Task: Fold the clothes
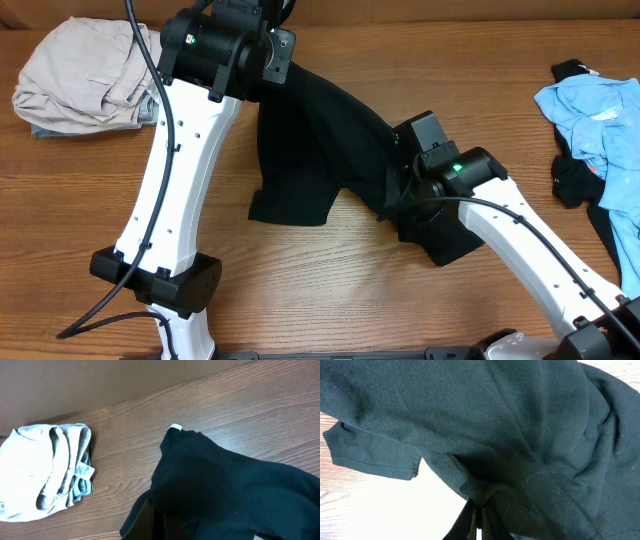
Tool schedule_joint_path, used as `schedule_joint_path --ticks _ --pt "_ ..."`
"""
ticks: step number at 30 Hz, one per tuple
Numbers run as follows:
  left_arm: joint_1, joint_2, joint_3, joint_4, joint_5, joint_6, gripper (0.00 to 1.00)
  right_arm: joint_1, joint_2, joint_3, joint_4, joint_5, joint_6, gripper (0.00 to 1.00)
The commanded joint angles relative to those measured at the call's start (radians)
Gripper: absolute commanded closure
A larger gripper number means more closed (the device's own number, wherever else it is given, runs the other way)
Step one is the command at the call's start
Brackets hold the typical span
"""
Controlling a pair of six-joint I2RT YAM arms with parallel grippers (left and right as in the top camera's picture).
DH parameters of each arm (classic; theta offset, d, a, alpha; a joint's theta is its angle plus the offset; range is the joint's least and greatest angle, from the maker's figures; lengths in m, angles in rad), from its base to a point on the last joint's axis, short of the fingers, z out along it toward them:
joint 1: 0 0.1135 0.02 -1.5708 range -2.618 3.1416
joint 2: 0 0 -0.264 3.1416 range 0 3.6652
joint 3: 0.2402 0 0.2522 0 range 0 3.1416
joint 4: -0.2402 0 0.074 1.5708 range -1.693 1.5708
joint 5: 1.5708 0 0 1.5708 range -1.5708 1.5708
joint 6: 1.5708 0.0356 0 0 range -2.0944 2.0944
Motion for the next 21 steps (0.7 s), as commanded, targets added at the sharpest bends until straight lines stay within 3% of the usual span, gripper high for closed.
schedule_joint_path --ticks 1,21 --pt "0.01 -0.008 0.024 0.007 -0.022 -0.021 0.96 -0.005 -0.027 0.036 -0.002 0.01 -0.011 0.96" --pt "0.01 -0.043 0.025 -0.003 -0.026 -0.021 0.96 -0.005 -0.093 0.036 -0.022 0.014 -0.011 0.96"
